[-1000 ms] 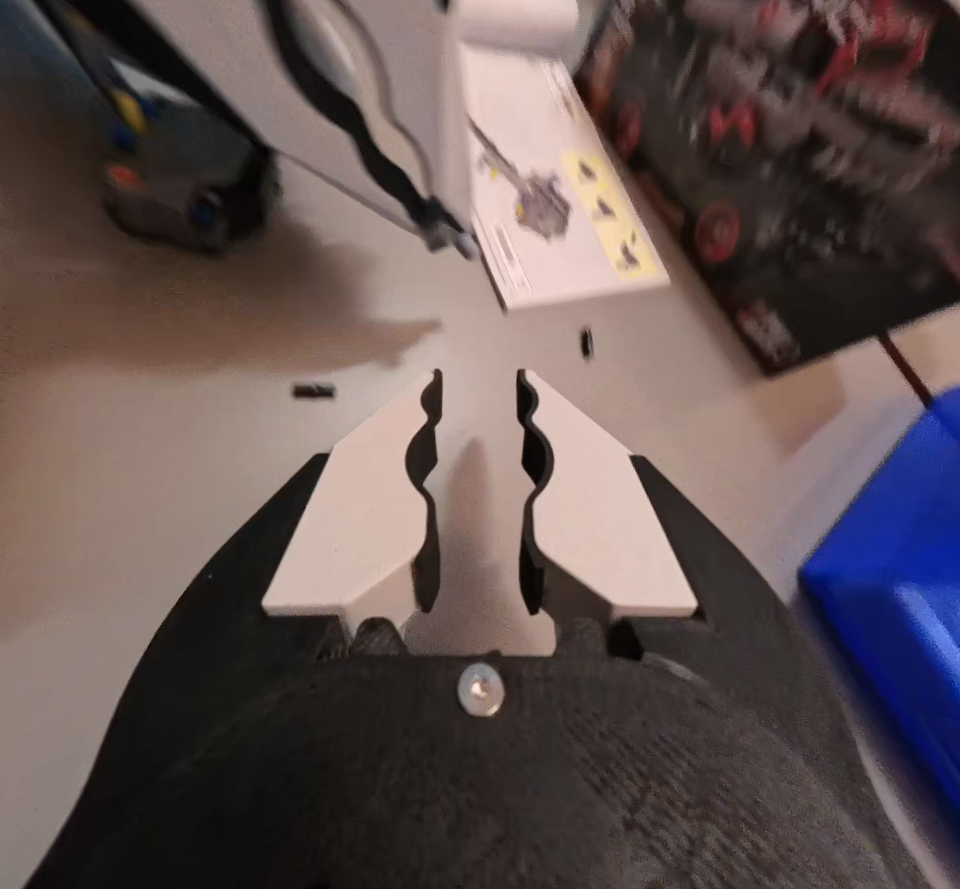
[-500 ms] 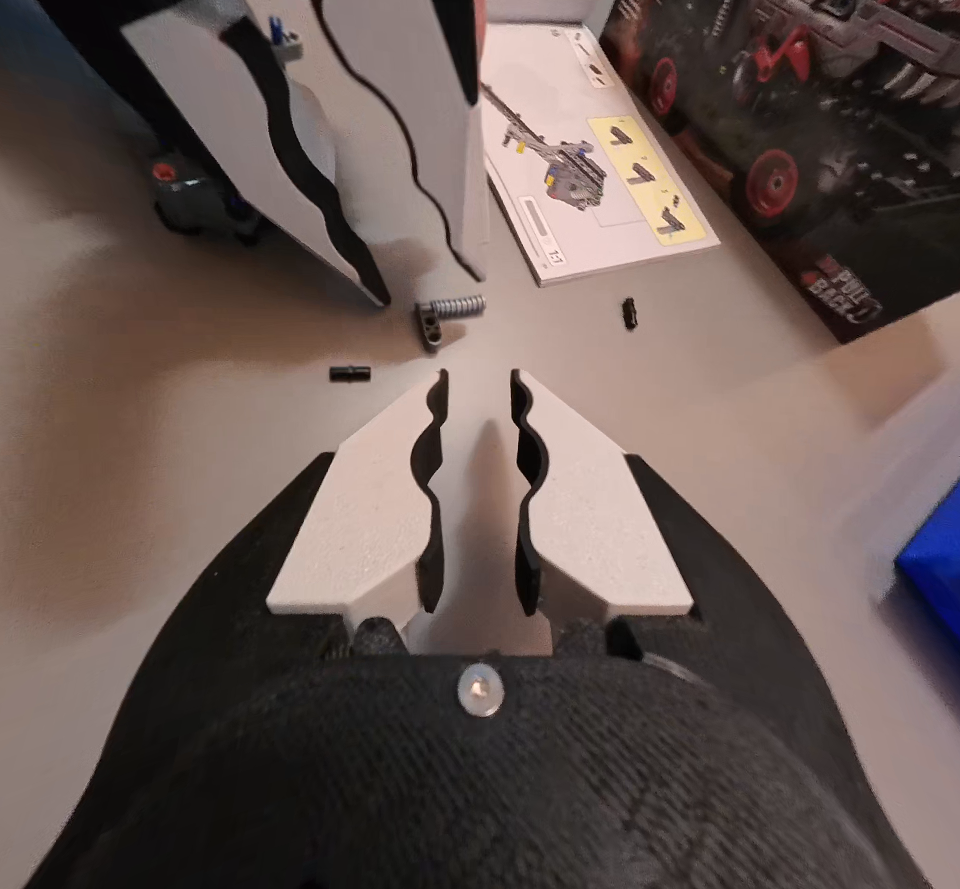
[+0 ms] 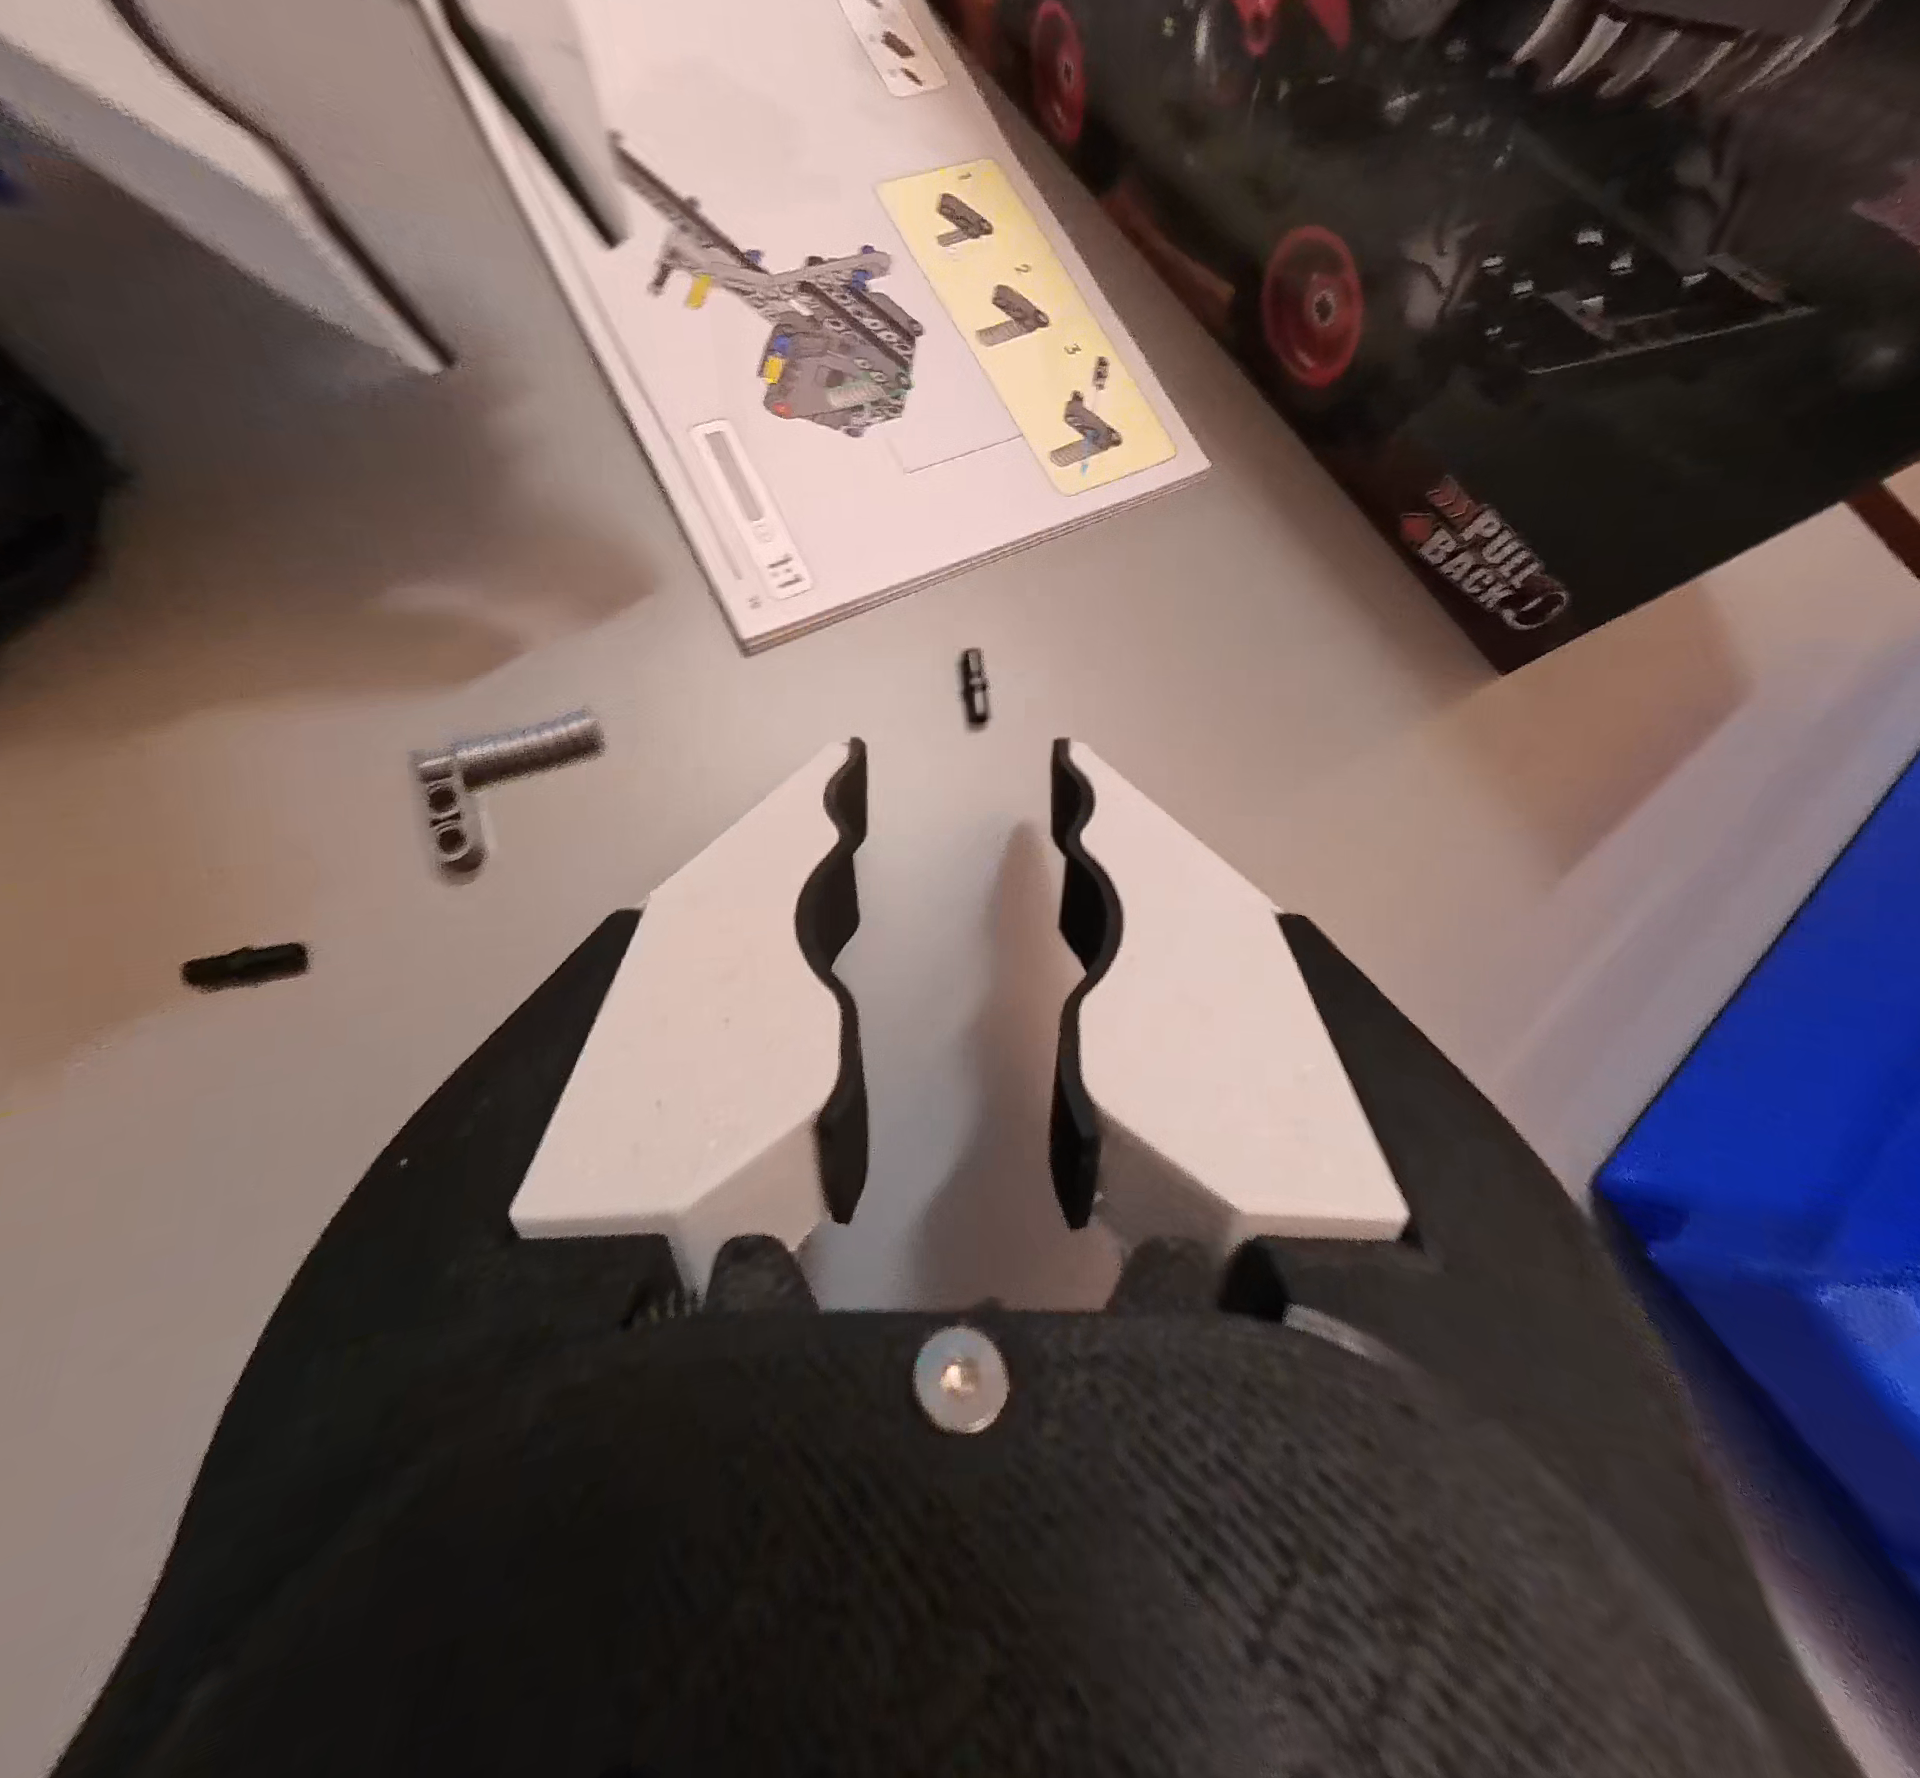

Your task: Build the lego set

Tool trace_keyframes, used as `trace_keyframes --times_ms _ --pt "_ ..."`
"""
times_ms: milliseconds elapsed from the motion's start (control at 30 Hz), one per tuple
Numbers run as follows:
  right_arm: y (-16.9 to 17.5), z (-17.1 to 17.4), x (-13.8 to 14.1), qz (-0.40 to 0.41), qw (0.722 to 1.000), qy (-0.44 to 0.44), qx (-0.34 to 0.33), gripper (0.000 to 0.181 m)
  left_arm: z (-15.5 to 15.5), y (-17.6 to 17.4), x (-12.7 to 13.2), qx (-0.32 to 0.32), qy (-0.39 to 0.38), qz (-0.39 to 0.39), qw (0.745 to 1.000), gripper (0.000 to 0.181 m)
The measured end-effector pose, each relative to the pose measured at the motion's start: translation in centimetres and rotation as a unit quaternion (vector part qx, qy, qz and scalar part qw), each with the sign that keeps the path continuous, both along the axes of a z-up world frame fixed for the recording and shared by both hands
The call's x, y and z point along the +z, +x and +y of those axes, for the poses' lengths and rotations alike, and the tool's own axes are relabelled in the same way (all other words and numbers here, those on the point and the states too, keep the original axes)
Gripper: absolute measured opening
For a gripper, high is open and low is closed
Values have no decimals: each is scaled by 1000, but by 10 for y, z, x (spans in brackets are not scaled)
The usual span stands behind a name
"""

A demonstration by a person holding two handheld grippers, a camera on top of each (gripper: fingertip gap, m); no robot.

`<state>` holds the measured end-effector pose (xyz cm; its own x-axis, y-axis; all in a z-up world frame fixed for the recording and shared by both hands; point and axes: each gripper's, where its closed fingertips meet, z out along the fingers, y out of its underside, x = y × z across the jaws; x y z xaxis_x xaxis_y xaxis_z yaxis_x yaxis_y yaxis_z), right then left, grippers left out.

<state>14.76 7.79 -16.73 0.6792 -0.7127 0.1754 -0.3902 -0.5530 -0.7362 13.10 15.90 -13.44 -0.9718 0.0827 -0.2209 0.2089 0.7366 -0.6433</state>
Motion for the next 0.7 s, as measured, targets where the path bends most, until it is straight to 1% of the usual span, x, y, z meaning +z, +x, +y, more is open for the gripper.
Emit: trace_keyframes --times_ms 67,133,200,300,400,433,500,633,700 --pt "7 0 0 5 1000 -3 5 32 1 0 -2 7 -14 20 1000 24" --pt "8 5 -3 30 999 12 17 32 3 -1 -4 8 -20 38 999 24" --pt "9 12 -4 46 998 26 27 33 6 0 -6 8 -20 40 999 24" --pt "19 7 -9 57 998 18 1 22 11 2 -7 8 -18 36 999 23" --pt "18 10 -16 81 996 18 9 20 12 2 -6 9 -25 45 999 22" --pt "17 11 -18 83 996 15 12 19 11 1 -5 7 -28 48 998 22" --pt "18 10 -18 81 997 11 13 4 10 -1 -5 4 -29 51 998 22" --pt "15 10 -18 65 998 3 20 3 6 -3 -1 5 -35 44 998 22" --pt "17 2 -14 34 999 -8 -2 4 2 -4 5 11 -54 44 998 22"
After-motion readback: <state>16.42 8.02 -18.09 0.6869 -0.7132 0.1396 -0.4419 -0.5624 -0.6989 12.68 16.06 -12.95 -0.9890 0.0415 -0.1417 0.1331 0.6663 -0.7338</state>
